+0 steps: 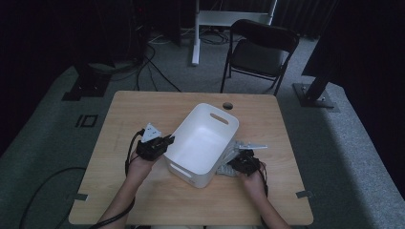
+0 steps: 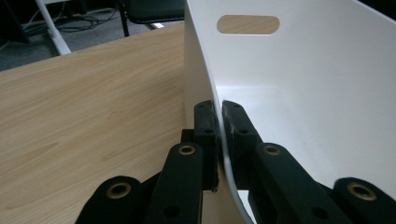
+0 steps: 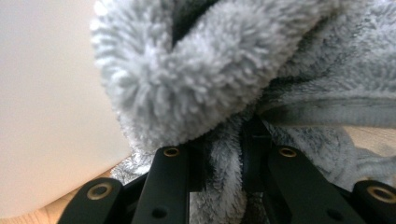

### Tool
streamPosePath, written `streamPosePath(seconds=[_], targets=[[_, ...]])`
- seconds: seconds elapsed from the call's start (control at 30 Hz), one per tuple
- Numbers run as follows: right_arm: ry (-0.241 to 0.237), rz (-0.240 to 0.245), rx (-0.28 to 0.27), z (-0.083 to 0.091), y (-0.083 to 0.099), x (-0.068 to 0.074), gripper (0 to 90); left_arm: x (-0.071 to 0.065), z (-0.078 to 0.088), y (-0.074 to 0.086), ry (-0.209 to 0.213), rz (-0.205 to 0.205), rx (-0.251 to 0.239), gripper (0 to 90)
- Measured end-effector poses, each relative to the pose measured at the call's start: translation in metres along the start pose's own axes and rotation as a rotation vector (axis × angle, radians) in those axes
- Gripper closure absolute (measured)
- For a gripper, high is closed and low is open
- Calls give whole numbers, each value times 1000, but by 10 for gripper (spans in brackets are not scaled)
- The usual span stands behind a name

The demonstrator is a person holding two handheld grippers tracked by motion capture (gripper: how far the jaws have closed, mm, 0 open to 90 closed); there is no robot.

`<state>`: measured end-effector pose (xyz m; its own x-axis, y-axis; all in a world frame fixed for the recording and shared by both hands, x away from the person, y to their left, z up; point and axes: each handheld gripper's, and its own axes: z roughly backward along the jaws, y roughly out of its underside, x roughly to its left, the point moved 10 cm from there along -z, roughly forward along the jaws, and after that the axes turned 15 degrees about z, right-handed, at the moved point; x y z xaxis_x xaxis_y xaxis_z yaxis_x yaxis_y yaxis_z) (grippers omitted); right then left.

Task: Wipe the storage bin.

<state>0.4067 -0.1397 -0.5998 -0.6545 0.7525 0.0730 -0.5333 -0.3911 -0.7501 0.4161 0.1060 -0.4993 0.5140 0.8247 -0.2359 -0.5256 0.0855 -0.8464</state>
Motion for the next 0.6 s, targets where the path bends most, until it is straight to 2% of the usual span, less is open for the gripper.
streamPosePath(seconds=[0.07, 0.2, 0.3, 0.33, 0.47, 0.6], targets=[[0, 5, 4, 2, 0, 0, 763, 0, 0, 0, -2, -3, 0, 855], [3, 24, -9, 12, -3, -1, 762, 5, 1, 0, 19, 23, 4, 855], [16, 29, -62, 30, -14, -4, 762, 7, 3, 0, 48, 25, 12, 856], [24, 31, -85, 37, -19, -6, 762, 7, 4, 0, 52, 15, 14, 857], [48, 27, -161, 65, -33, -12, 762, 8, 5, 1, 69, 18, 18, 863], [58, 17, -225, 87, -44, -15, 762, 7, 6, 2, 84, 11, 23, 864]])
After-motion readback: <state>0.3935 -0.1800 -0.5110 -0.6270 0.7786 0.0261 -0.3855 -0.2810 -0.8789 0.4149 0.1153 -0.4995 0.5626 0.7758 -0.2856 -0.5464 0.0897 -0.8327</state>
